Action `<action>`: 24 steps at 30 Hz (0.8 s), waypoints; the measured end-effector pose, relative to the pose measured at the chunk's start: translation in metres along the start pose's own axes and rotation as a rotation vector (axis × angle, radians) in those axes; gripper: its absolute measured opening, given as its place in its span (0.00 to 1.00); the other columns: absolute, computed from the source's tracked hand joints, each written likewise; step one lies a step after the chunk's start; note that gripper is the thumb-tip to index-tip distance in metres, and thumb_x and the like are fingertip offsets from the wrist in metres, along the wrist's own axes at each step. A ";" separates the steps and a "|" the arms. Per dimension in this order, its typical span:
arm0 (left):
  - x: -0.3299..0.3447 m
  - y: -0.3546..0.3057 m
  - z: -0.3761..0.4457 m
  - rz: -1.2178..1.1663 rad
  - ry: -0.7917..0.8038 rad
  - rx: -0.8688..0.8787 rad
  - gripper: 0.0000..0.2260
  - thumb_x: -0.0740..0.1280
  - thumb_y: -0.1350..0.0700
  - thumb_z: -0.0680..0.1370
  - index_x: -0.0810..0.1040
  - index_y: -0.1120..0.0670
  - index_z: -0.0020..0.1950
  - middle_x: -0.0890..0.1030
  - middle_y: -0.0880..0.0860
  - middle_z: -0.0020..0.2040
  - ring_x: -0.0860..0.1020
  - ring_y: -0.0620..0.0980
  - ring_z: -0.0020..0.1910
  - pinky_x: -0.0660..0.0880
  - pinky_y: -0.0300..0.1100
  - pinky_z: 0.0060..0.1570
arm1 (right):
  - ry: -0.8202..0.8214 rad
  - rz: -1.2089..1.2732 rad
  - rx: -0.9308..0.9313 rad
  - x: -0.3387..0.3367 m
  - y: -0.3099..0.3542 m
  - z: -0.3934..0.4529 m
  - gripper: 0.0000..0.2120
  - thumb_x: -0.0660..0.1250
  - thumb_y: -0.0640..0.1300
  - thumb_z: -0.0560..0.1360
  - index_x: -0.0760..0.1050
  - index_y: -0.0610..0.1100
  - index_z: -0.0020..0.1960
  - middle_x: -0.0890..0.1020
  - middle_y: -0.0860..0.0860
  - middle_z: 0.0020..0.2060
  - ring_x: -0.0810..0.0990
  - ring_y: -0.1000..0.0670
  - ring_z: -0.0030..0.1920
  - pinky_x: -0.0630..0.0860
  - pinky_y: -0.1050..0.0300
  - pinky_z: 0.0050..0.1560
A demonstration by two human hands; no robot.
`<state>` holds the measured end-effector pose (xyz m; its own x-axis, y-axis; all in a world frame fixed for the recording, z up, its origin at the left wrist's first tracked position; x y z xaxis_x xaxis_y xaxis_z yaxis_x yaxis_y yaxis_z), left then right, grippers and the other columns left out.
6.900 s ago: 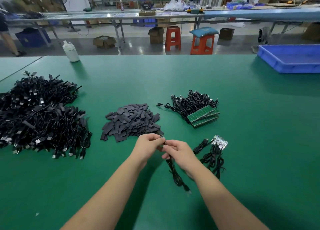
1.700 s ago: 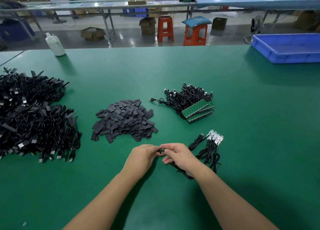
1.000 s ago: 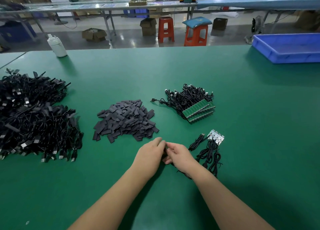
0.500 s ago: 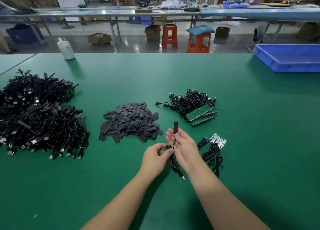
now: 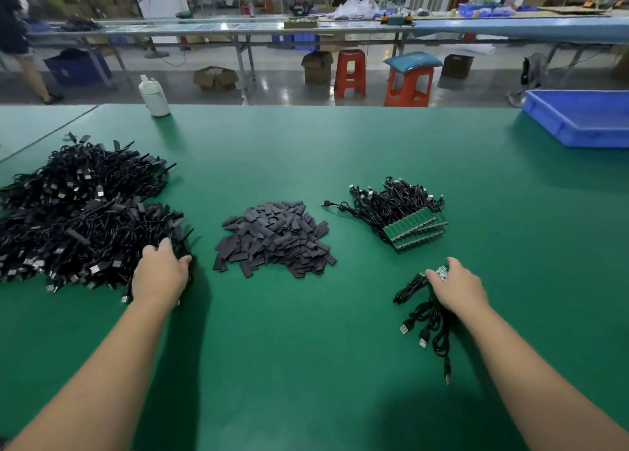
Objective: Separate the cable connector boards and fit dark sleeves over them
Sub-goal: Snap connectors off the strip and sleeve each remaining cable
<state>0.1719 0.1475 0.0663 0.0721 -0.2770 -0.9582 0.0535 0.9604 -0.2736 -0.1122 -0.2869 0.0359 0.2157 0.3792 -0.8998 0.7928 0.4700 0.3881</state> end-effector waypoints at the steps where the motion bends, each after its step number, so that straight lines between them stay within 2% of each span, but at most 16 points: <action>1: 0.004 0.007 0.002 0.003 0.019 -0.004 0.23 0.67 0.52 0.80 0.66 0.59 0.72 0.71 0.64 0.62 0.75 0.66 0.51 0.73 0.55 0.47 | -0.010 0.071 -0.004 0.001 -0.001 0.000 0.29 0.63 0.55 0.81 0.62 0.42 0.76 0.75 0.41 0.68 0.76 0.40 0.61 0.75 0.47 0.57; 3: 0.013 0.015 0.002 -0.009 -0.004 0.007 0.23 0.69 0.57 0.78 0.67 0.60 0.71 0.70 0.63 0.61 0.75 0.64 0.45 0.72 0.54 0.43 | -0.073 0.216 -0.024 -0.001 -0.001 -0.003 0.24 0.65 0.49 0.80 0.67 0.43 0.74 0.76 0.42 0.66 0.79 0.43 0.50 0.73 0.53 0.48; 5: 0.020 0.020 -0.001 -0.030 -0.046 0.008 0.21 0.70 0.60 0.77 0.71 0.61 0.68 0.70 0.63 0.60 0.73 0.61 0.41 0.71 0.52 0.40 | -0.096 0.405 -0.040 -0.002 0.000 -0.005 0.18 0.67 0.45 0.79 0.74 0.43 0.68 0.79 0.45 0.64 0.79 0.45 0.54 0.71 0.55 0.53; 7: 0.024 0.020 -0.005 -0.018 -0.129 0.054 0.20 0.72 0.61 0.75 0.74 0.63 0.66 0.72 0.64 0.57 0.73 0.63 0.43 0.73 0.54 0.42 | -0.080 0.522 -0.072 -0.003 0.004 -0.007 0.12 0.68 0.42 0.79 0.79 0.44 0.62 0.82 0.47 0.58 0.78 0.49 0.54 0.71 0.56 0.56; 9: 0.024 0.008 -0.012 -0.007 -0.235 0.140 0.18 0.72 0.62 0.74 0.76 0.63 0.63 0.75 0.65 0.54 0.74 0.64 0.45 0.74 0.56 0.44 | -0.049 0.527 -0.112 -0.004 0.011 -0.010 0.08 0.68 0.42 0.78 0.81 0.46 0.56 0.84 0.48 0.53 0.79 0.51 0.51 0.72 0.57 0.52; 11: 0.023 -0.019 -0.023 -0.055 -0.255 0.244 0.16 0.70 0.63 0.75 0.77 0.63 0.63 0.77 0.63 0.54 0.76 0.60 0.45 0.77 0.54 0.43 | -0.027 0.513 -0.147 -0.004 0.019 -0.013 0.06 0.69 0.43 0.78 0.82 0.47 0.54 0.84 0.51 0.49 0.79 0.52 0.48 0.72 0.58 0.48; 14: 0.028 -0.083 -0.059 -0.174 -0.113 0.467 0.12 0.67 0.59 0.77 0.80 0.55 0.60 0.81 0.54 0.54 0.79 0.53 0.46 0.78 0.48 0.47 | 0.001 0.491 -0.211 -0.003 0.037 -0.020 0.06 0.70 0.45 0.77 0.83 0.49 0.53 0.83 0.56 0.46 0.78 0.57 0.46 0.71 0.62 0.43; 17: 0.044 -0.154 -0.111 -0.361 0.201 0.657 0.13 0.65 0.51 0.79 0.79 0.49 0.63 0.82 0.47 0.56 0.80 0.47 0.53 0.76 0.43 0.57 | 0.038 0.461 -0.290 0.001 0.056 -0.029 0.05 0.73 0.46 0.75 0.82 0.51 0.50 0.82 0.60 0.43 0.78 0.62 0.45 0.70 0.68 0.42; 20: 0.062 -0.204 -0.156 -0.548 0.483 0.636 0.19 0.64 0.45 0.79 0.73 0.48 0.70 0.82 0.44 0.57 0.79 0.43 0.54 0.73 0.40 0.60 | 0.054 0.466 -0.338 0.001 0.069 -0.037 0.04 0.75 0.47 0.73 0.82 0.52 0.47 0.84 0.59 0.40 0.80 0.61 0.43 0.73 0.66 0.44; 22: 0.067 -0.222 -0.166 -0.625 0.500 0.564 0.17 0.65 0.46 0.79 0.76 0.47 0.67 0.83 0.44 0.53 0.79 0.43 0.50 0.74 0.39 0.56 | 0.048 0.457 -0.359 0.000 0.073 -0.041 0.04 0.76 0.46 0.72 0.82 0.53 0.44 0.84 0.58 0.38 0.81 0.60 0.41 0.74 0.66 0.42; 24: 0.068 -0.229 -0.170 -0.661 0.472 0.507 0.11 0.67 0.49 0.78 0.81 0.47 0.58 0.84 0.45 0.44 0.79 0.42 0.41 0.75 0.38 0.45 | 0.029 0.453 -0.360 -0.001 0.072 -0.044 0.03 0.76 0.47 0.72 0.82 0.53 0.42 0.84 0.58 0.36 0.81 0.60 0.40 0.72 0.68 0.39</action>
<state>-0.0043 -0.0860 0.0498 -0.5304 -0.6107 -0.5880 0.3720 0.4556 -0.8087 -0.0798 -0.2185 0.0736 0.4684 0.6249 -0.6245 0.3803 0.4955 0.7810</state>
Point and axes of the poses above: each hand's wrist, its own z-axis towards the middle knuckle, its own x-axis out of the palm, y = z × x, the point moved 3 cm from there along z, towards the middle knuckle
